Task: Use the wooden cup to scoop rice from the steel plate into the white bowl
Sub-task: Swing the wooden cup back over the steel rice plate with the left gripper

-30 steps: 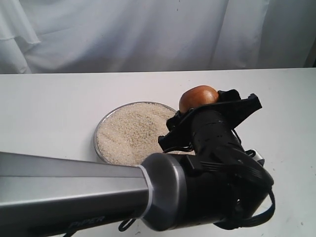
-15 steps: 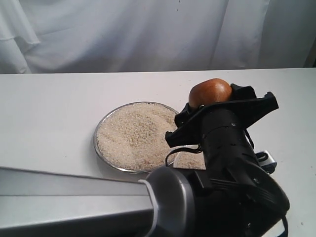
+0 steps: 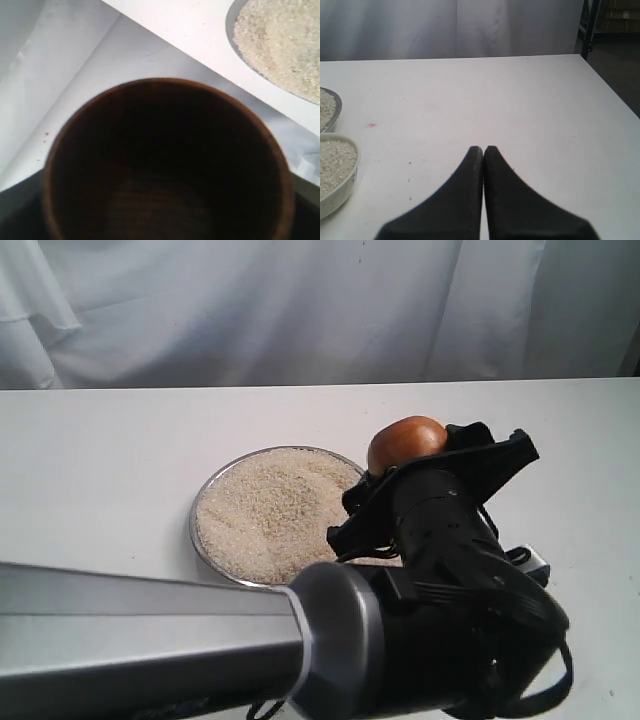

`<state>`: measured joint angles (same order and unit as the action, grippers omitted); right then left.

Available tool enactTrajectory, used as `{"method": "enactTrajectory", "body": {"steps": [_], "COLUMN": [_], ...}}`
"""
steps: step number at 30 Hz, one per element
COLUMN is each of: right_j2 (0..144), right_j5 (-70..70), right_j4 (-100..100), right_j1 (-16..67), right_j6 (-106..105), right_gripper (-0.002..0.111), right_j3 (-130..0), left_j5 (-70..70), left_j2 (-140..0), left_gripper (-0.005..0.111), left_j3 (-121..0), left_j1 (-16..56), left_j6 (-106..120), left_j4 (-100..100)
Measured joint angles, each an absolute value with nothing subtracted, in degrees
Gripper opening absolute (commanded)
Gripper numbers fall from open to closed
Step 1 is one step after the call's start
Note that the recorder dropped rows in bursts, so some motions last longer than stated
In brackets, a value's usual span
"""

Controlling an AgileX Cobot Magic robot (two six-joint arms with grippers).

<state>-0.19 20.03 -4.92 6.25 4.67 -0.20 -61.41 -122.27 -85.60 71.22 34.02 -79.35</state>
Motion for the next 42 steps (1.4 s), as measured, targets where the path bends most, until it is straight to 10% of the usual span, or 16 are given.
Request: {"method": "enactTrajectory", "body": {"steps": [29, 42], "right_j2": [-0.2, -0.2], "right_j5": [20.0, 20.0], "right_j4": [-4.9, -4.9], "right_j1": [6.3, 6.3], "right_j6": [4.7, 4.7], "right_gripper": [0.0, 0.0], "right_j3": [-0.2, -0.2], "left_j5": [-46.7, -48.2], "left_j2": [-110.3, -110.5], "left_gripper": [0.0, 0.0], "left_j3": [-85.6, -85.6], "left_j1": [52.4, 48.2], "left_j6": [23.8, 29.0], "left_j4": [-34.6, -51.0]}}
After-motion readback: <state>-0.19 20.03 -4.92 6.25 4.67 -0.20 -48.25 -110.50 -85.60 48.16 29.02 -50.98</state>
